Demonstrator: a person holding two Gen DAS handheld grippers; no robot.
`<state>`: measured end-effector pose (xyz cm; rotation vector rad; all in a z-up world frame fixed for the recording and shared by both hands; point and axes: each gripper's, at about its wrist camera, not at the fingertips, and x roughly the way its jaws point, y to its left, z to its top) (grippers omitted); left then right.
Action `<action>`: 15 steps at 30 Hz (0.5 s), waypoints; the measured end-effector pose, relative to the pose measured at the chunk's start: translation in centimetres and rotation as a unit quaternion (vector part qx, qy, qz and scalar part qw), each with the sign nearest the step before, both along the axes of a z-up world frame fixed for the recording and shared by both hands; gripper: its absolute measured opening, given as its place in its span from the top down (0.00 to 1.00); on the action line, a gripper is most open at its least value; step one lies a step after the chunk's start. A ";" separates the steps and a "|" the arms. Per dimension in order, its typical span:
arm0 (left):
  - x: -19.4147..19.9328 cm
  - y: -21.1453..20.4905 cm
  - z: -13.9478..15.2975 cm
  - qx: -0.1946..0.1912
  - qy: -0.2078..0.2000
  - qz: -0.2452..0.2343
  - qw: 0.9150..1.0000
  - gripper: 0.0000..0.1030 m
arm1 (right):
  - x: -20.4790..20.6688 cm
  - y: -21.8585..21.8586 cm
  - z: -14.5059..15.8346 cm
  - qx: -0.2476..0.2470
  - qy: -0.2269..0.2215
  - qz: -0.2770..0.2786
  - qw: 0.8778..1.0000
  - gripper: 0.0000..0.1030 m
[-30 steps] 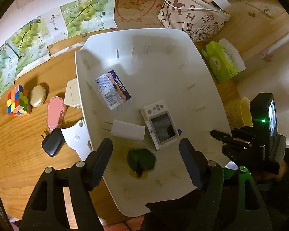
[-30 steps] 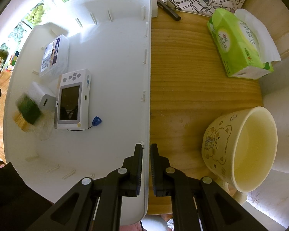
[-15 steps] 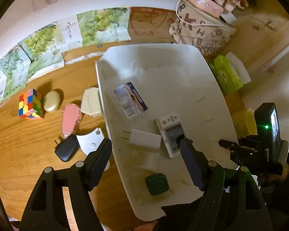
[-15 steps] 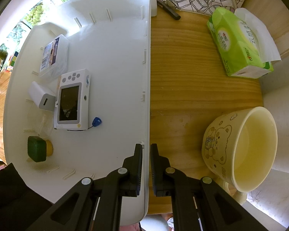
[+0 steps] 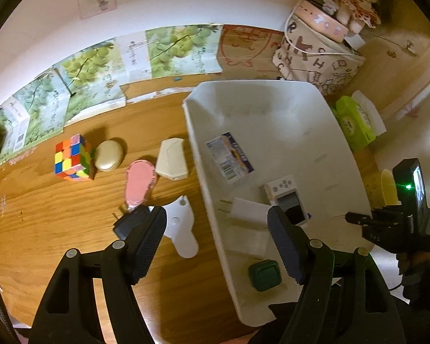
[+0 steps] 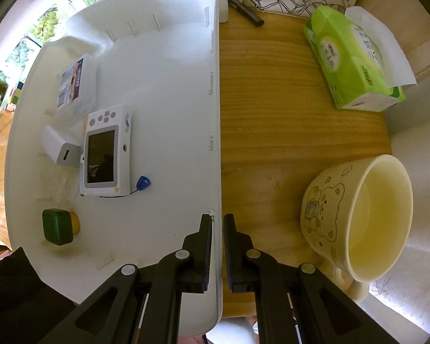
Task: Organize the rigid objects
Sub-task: 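Move the left gripper back over the desk toward the black plug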
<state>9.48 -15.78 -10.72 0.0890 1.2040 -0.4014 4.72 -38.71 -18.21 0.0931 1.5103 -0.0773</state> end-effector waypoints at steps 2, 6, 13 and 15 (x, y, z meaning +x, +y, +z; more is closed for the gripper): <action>0.1 0.7 -0.1 0.002 0.001 0.007 1.000 0.26 | 0.1 -0.1 0.0 0.000 0.001 -0.002 1.000 0.92; 0.5 2.3 -0.4 0.011 0.009 0.022 1.000 0.26 | 0.2 -0.1 0.1 0.000 0.002 -0.010 1.000 0.92; 0.9 5.3 -1.5 0.021 0.033 0.049 0.998 0.26 | 0.2 -0.4 0.1 -0.002 0.004 -0.025 1.000 0.92; 1.0 6.1 -1.8 0.025 0.040 0.055 0.997 0.26 | 0.2 -0.4 0.1 -0.002 0.004 -0.028 1.000 0.92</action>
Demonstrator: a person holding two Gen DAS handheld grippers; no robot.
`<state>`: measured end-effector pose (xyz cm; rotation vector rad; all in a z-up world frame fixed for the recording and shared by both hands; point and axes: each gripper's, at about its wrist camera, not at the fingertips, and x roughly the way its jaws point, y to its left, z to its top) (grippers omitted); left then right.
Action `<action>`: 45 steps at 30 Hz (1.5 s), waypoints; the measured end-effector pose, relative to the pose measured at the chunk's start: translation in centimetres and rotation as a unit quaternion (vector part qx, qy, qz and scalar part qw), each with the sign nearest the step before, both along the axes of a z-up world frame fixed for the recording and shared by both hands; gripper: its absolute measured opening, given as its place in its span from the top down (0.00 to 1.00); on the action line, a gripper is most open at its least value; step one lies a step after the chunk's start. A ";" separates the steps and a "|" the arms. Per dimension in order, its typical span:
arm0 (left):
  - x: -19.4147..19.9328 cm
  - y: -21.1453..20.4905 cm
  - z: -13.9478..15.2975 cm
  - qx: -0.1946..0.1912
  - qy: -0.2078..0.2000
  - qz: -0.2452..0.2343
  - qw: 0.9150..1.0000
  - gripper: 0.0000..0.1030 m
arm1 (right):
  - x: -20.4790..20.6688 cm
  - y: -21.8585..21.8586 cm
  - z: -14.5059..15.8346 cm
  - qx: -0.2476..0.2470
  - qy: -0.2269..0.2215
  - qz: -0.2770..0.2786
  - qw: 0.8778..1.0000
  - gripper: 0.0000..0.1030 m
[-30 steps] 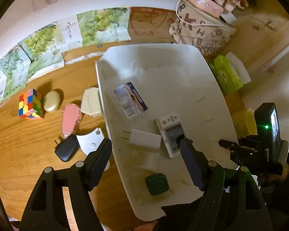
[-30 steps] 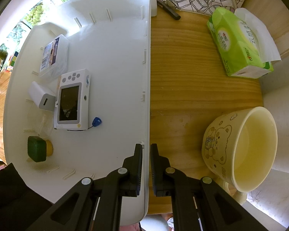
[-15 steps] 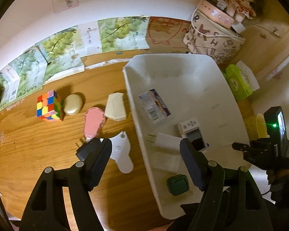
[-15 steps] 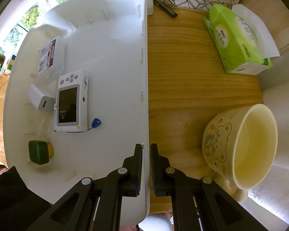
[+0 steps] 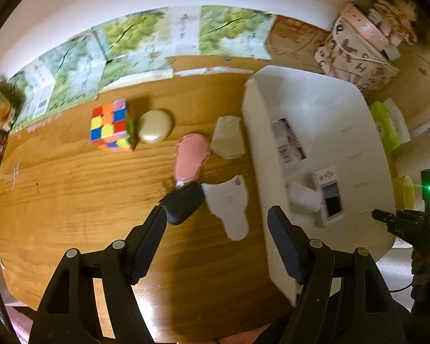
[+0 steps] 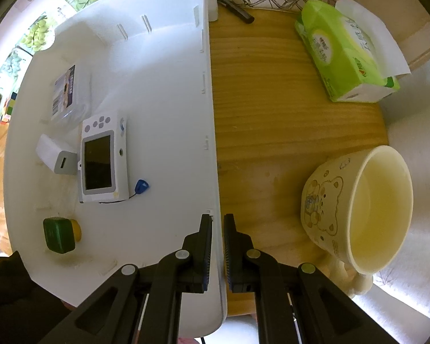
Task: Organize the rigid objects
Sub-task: 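Move the left gripper back over the desk toward the black plug, then position the left gripper around the black plug and close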
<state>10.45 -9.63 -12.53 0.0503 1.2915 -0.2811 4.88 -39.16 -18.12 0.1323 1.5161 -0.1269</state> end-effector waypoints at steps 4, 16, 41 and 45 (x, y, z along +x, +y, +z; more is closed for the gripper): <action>0.0 1.5 -0.7 0.007 0.014 0.007 1.000 0.26 | -0.2 -0.2 0.0 0.001 -0.002 -0.014 1.000 0.92; -0.4 4.1 -2.8 0.024 0.057 -0.005 0.998 0.26 | -0.8 -1.0 0.1 0.000 -0.011 -0.056 0.998 0.89; 1.2 2.8 -7.3 0.037 0.034 -0.126 0.991 0.20 | -1.4 -2.0 0.3 -0.003 -0.015 -0.092 0.996 0.87; 1.8 2.3 -8.3 0.045 0.030 -0.141 0.989 0.20 | -1.4 -2.3 0.2 -0.002 -0.015 -0.096 0.995 0.87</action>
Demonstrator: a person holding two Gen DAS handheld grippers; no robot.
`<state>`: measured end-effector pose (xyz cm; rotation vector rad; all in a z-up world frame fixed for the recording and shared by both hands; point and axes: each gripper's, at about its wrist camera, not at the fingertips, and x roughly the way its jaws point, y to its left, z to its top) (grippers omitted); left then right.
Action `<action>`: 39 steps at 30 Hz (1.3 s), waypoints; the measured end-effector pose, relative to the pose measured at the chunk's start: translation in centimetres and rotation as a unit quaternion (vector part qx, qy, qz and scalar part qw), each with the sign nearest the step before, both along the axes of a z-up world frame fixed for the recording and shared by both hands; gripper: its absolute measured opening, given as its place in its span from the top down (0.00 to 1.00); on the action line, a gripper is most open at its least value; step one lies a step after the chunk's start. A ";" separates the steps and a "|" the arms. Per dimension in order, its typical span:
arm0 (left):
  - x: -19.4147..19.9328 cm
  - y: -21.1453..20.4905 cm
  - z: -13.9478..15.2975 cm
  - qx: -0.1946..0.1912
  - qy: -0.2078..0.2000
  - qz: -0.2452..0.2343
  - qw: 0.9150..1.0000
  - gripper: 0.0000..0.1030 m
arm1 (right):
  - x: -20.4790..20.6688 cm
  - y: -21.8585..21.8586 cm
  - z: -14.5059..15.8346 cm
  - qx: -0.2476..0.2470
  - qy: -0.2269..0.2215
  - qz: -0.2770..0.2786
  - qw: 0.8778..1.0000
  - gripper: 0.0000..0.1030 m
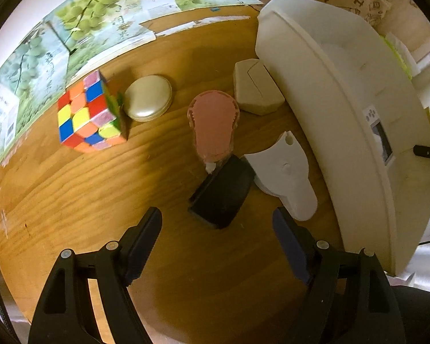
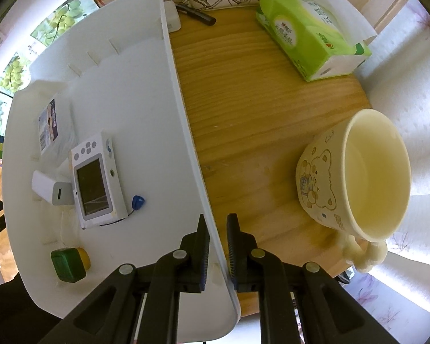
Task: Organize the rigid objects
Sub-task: 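Position the left gripper around the black plug and close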
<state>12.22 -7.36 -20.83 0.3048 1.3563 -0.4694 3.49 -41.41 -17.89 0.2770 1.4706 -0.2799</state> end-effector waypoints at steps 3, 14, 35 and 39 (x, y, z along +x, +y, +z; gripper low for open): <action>0.4 -0.3 -0.6 0.004 0.001 -0.010 1.000 0.20 | 0.0 -0.2 0.0 0.002 0.000 -0.002 1.000 0.87; 1.3 -1.0 -2.2 0.008 0.014 -0.020 1.000 0.21 | 0.0 -0.7 -0.4 0.006 0.004 -0.010 1.000 0.87; 2.2 -2.6 -4.7 -0.007 0.031 -0.010 0.999 0.37 | -0.1 -0.9 -0.5 0.009 0.002 -0.015 1.000 0.87; 2.6 -2.1 -4.3 -0.001 0.027 -0.007 1.000 0.37 | -0.1 -0.9 -0.5 0.009 0.002 -0.015 1.000 0.87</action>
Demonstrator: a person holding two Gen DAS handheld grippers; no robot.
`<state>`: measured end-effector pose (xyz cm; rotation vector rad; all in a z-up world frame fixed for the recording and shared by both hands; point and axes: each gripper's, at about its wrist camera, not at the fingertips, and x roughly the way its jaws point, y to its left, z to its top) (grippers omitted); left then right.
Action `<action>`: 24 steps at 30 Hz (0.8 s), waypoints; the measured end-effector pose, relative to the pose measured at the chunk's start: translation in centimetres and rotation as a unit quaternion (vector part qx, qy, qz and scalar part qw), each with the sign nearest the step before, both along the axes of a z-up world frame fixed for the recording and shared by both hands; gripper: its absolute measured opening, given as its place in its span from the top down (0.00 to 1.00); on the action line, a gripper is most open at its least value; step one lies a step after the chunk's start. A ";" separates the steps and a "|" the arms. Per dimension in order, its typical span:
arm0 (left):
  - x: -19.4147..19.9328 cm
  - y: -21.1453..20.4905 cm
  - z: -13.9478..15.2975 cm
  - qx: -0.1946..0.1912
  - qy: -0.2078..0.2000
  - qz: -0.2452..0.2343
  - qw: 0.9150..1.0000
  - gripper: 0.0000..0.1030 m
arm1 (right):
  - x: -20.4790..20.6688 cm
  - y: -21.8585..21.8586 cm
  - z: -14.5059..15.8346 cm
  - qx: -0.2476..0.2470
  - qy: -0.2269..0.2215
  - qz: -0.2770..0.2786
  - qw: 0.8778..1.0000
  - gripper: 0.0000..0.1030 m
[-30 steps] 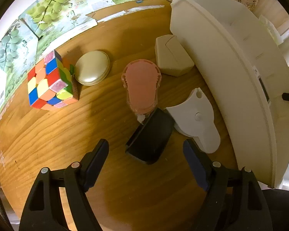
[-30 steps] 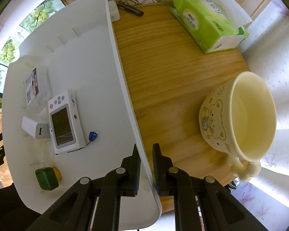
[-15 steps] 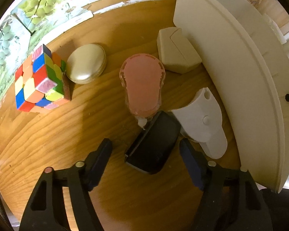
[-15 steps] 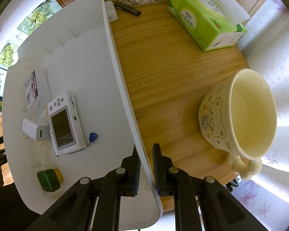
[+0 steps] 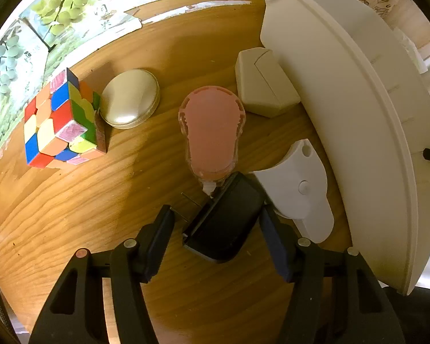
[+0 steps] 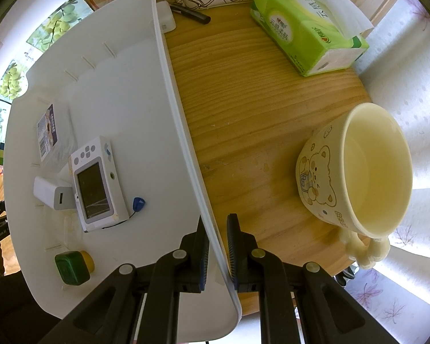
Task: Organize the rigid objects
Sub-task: 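Position the left gripper around the black plug and close, then lift the black plug with the left gripper and carry it over the tray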
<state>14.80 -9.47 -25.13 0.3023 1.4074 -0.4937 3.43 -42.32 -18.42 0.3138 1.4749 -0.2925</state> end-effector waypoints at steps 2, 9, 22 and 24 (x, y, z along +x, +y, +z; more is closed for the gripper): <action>-0.1 0.3 0.1 0.001 -0.001 0.002 1.000 0.38 | 0.0 0.0 0.0 0.000 0.000 0.000 1.000 0.87; -0.9 0.3 2.4 -0.003 -0.007 0.013 1.000 0.44 | 0.0 0.0 0.0 0.000 0.000 0.006 1.000 0.87; -1.8 0.4 7.4 -0.032 -0.047 0.046 0.997 0.49 | 0.1 0.2 -0.1 0.002 -0.002 0.023 1.000 0.87; -2.1 0.1 8.8 -0.039 -0.059 0.049 0.996 0.49 | 0.1 0.3 0.0 0.001 -0.002 0.029 1.000 0.87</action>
